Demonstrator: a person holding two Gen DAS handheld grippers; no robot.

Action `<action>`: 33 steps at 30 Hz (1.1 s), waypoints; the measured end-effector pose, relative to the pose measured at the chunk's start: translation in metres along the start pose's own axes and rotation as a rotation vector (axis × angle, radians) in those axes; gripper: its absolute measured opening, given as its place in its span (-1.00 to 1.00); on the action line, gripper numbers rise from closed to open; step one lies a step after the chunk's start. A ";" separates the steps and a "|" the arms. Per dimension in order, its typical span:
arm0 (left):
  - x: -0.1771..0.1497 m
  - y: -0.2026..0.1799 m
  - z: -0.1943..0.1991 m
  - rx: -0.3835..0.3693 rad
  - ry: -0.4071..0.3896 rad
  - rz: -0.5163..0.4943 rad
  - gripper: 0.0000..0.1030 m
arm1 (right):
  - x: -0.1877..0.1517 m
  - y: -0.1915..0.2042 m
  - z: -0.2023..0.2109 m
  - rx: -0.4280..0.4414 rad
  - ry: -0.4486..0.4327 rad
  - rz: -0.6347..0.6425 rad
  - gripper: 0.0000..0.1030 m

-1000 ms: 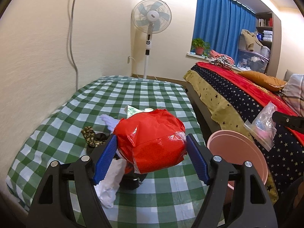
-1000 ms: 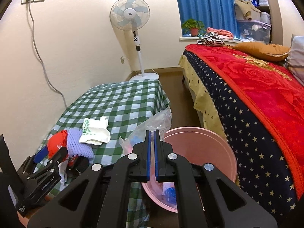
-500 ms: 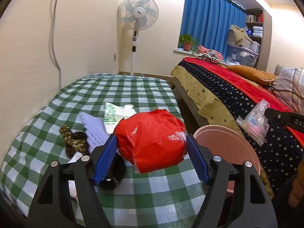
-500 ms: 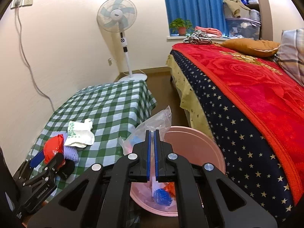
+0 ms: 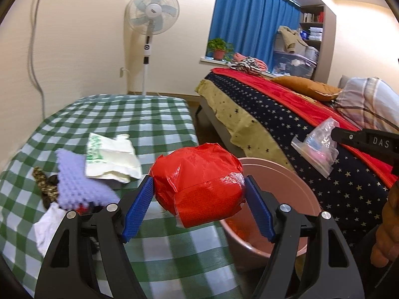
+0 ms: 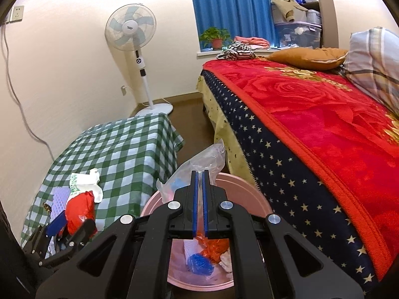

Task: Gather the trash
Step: 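Carry the red bag and clear plastic bag over the pink bin with both tools, then open both tools to drop the red bag and clear bag into the bin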

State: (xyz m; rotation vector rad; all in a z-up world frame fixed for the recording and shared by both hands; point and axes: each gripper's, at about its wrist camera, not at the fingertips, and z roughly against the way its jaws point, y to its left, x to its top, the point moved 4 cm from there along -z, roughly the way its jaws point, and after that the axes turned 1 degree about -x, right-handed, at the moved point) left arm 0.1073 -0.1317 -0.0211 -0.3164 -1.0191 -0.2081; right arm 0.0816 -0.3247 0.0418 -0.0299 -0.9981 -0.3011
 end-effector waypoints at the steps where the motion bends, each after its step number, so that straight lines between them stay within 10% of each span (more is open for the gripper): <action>1: 0.000 -0.003 -0.003 -0.008 0.003 -0.004 0.38 | 0.000 -0.001 0.000 -0.006 -0.004 -0.002 -0.93; 27: -0.017 -0.058 -0.050 -0.149 0.091 -0.032 0.39 | 0.001 -0.021 -0.012 -0.076 0.004 -0.040 -0.91; 33: -0.017 -0.065 -0.053 -0.179 0.099 -0.050 0.52 | 0.002 -0.027 -0.011 -0.094 -0.006 -0.063 -0.52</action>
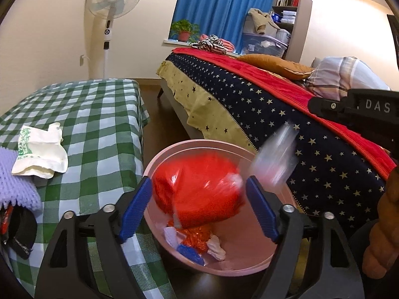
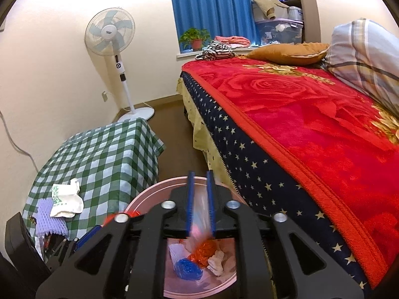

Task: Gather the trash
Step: 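Open both tools to drop the red bag and clear bag into the bin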

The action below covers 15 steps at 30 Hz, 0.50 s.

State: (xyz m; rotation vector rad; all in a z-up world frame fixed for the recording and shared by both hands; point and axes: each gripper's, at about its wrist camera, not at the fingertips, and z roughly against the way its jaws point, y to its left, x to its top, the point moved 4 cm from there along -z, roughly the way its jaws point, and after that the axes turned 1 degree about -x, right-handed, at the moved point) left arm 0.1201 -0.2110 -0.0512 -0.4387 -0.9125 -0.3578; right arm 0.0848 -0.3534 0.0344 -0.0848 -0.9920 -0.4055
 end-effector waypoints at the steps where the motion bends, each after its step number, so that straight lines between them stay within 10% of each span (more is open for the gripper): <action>1: 0.000 0.001 0.000 -0.001 0.000 0.002 0.52 | 0.000 -0.002 0.000 -0.009 -0.001 -0.007 -0.40; 15: 0.005 0.023 0.035 0.046 -0.053 0.010 0.43 | -0.001 0.005 0.004 -0.004 -0.024 0.014 -0.27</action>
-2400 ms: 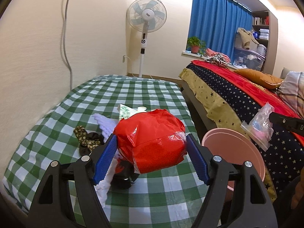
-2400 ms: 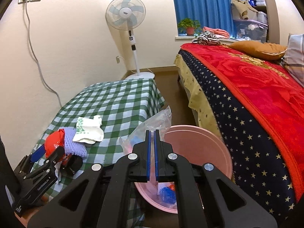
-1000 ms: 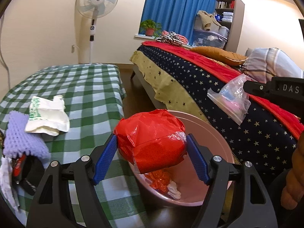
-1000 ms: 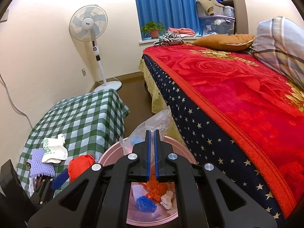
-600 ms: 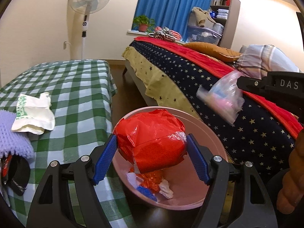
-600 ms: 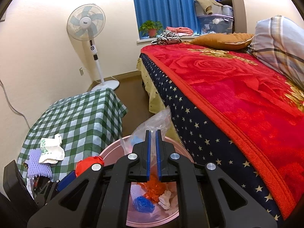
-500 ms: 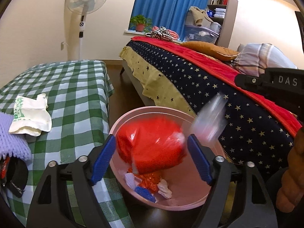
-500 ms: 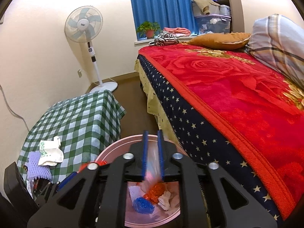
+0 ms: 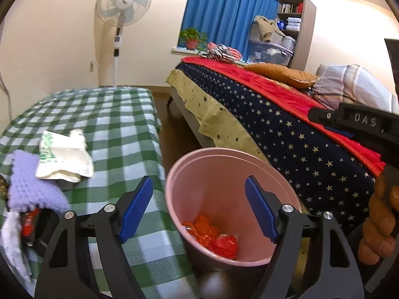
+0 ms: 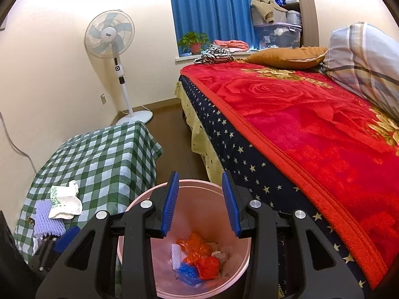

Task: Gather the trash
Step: 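Open both tools to drop the red bag and clear bag into the bin, then move both open tools back toward the trash on the table, then grasp the white crumpled paper with the left tool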

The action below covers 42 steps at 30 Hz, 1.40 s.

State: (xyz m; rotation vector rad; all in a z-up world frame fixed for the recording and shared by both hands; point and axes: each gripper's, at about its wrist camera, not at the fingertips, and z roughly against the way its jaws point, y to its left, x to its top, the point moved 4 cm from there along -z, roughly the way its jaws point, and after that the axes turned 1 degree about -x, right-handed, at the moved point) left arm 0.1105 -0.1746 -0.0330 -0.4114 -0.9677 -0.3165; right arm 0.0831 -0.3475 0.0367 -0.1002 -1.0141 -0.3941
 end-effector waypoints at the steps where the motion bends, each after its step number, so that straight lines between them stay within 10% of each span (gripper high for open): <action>1: 0.001 0.003 0.005 0.009 -0.010 0.003 0.42 | 0.000 0.001 0.001 0.004 -0.001 0.003 -0.27; 16: 0.004 0.074 0.081 0.199 -0.116 0.082 0.35 | -0.012 0.052 0.020 0.146 -0.011 0.064 -0.27; 29: -0.031 0.148 0.099 0.413 -0.035 0.226 0.26 | -0.021 0.106 0.028 0.267 0.011 0.097 -0.27; 42: -0.053 0.177 0.084 0.416 0.057 0.322 0.02 | -0.032 0.152 0.016 0.345 0.050 0.161 -0.28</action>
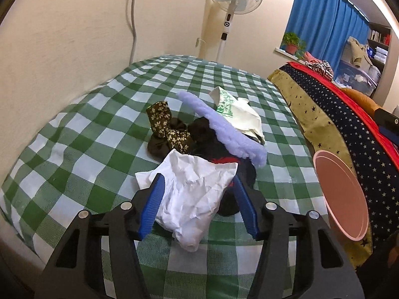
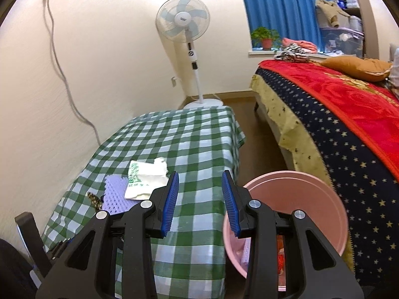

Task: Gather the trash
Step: 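Grasp the white crumpled paper with the left tool, then grasp the purple foam net with the right tool while the left tool holds the paper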

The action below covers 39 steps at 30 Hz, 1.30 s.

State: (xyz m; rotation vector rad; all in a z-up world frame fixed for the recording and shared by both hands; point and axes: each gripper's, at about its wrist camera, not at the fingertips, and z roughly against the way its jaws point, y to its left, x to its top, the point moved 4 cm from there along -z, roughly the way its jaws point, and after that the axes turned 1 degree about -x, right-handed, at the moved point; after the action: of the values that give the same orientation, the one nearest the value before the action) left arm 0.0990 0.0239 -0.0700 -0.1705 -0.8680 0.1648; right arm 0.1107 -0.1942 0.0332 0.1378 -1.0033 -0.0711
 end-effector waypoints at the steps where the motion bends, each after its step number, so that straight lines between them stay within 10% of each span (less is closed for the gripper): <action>1: 0.000 0.001 -0.001 -0.008 0.000 0.004 -0.21 | -0.001 0.003 -0.002 0.004 0.003 0.007 -0.28; 10: 0.010 0.014 0.001 0.018 -0.031 0.052 -0.74 | -0.013 0.039 -0.031 0.110 0.059 0.078 -0.29; 39: 0.045 0.066 0.007 0.160 -0.095 0.147 -0.85 | -0.067 0.152 -0.084 0.289 0.207 0.389 -0.23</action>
State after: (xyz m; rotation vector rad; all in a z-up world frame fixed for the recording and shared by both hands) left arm 0.1168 0.0980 -0.0462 -0.0773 -0.9326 0.3806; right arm 0.1445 -0.0285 -0.0447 0.2069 -0.8135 0.4375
